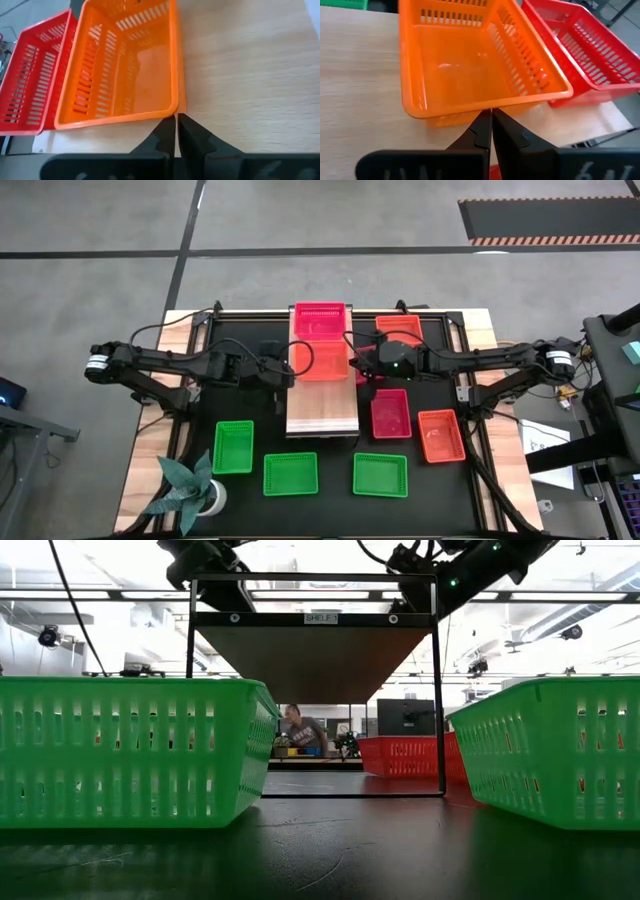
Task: Stack baskets on shelf by color
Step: Put the middle orange bin on the shelf
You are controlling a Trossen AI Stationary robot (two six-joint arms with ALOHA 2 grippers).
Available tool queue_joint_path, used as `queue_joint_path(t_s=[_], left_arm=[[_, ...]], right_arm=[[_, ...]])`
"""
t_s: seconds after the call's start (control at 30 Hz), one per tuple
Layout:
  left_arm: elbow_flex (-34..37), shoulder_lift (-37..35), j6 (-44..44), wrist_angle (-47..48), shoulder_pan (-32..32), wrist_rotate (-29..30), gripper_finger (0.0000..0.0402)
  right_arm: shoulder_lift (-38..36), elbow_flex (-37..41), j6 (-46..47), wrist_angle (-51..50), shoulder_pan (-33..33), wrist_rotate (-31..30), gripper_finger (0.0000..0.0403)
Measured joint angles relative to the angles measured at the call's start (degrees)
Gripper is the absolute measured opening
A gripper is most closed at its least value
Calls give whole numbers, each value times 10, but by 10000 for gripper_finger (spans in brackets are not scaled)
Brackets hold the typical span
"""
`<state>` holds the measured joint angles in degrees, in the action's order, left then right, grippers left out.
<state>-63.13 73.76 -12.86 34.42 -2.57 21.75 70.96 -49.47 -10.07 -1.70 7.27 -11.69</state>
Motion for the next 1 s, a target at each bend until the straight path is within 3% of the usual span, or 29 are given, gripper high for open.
queue_joint_path(t_s=[1.0], left_arm=[[7, -5, 20, 10, 3, 19, 4]], right_arm=[[4, 0, 0, 7, 3, -14, 9]])
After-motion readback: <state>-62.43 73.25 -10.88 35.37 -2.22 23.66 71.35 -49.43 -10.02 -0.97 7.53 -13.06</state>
